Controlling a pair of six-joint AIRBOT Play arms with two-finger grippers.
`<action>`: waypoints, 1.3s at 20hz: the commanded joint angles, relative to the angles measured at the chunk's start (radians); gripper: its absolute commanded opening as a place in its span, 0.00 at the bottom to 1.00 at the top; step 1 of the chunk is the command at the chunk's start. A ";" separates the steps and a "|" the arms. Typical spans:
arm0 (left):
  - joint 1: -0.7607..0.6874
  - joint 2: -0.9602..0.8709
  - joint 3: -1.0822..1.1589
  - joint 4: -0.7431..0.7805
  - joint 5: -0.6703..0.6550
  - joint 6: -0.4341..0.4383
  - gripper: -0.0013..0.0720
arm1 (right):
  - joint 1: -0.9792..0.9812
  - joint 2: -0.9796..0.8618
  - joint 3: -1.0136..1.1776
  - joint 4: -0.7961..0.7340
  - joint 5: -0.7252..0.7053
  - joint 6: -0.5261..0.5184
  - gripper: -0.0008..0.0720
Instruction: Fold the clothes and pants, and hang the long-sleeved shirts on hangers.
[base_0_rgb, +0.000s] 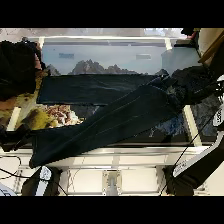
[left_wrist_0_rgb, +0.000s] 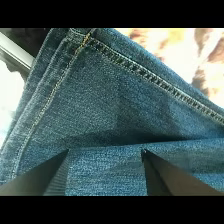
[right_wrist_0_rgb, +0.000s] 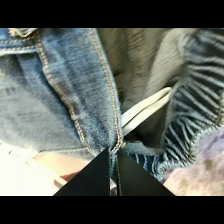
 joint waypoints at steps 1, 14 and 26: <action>0.002 0.056 -0.005 0.113 0.005 -0.083 0.70 | -0.034 0.061 -0.003 -0.004 0.055 0.003 0.10; 0.000 -0.322 -0.006 -0.078 0.393 0.144 0.69 | -0.151 0.566 -0.450 -0.124 0.040 0.028 0.10; 0.000 -0.428 0.004 -0.282 0.407 0.433 0.49 | -0.150 0.619 -0.711 -0.111 -0.026 0.090 0.10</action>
